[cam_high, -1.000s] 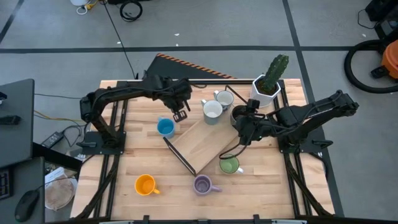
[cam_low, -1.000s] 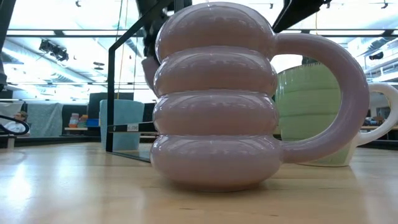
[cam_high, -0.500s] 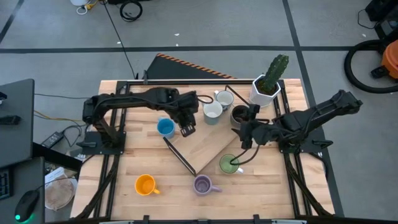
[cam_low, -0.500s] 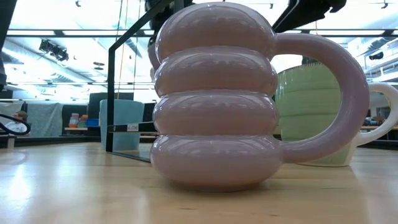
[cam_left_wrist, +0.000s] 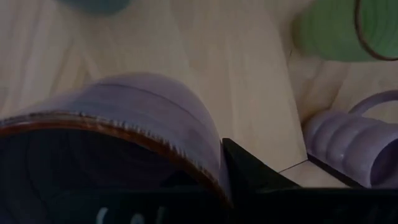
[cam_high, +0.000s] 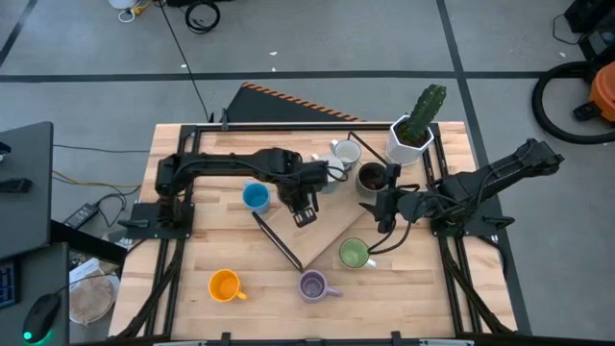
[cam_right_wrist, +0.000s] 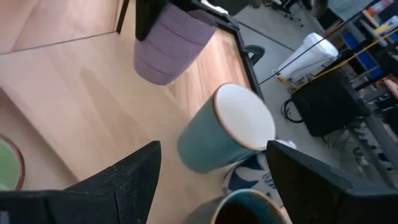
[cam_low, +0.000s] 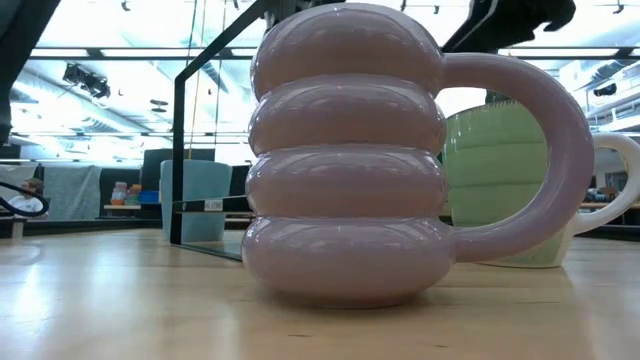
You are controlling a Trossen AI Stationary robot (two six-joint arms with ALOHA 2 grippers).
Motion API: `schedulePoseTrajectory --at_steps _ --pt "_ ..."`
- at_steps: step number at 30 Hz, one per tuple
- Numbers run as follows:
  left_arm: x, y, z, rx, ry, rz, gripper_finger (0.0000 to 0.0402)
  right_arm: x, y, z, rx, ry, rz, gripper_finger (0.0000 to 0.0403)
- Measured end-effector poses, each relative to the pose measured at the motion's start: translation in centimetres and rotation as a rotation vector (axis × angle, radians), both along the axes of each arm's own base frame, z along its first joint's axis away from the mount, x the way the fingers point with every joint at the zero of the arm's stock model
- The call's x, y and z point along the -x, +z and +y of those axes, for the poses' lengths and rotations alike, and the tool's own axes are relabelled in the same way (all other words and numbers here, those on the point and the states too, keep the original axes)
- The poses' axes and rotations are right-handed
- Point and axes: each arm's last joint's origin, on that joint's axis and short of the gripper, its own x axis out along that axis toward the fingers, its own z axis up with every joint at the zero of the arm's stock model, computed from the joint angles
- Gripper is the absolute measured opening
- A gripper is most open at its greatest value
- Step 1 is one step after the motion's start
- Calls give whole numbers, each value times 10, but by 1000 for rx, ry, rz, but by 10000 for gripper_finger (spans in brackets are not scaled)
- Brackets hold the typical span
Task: Place coffee mugs
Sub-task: Put the top purple mug on the shelf
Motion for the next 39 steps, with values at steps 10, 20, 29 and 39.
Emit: schedulePoseTrajectory --at_steps 10,20,29,39 --pt "-19 2 -7 -30 -38 48 24 5 -11 3 0 13 20 297" --pt "-31 -16 -5 -89 -51 49 25 13 -6 6 -32 56 0 297" --pt "-33 -21 -3 -156 -74 68 25 16 -16 5 -56 45 10 297" --pt "-32 -21 0 -177 -83 79 25 19 -16 8 -54 60 7 297"
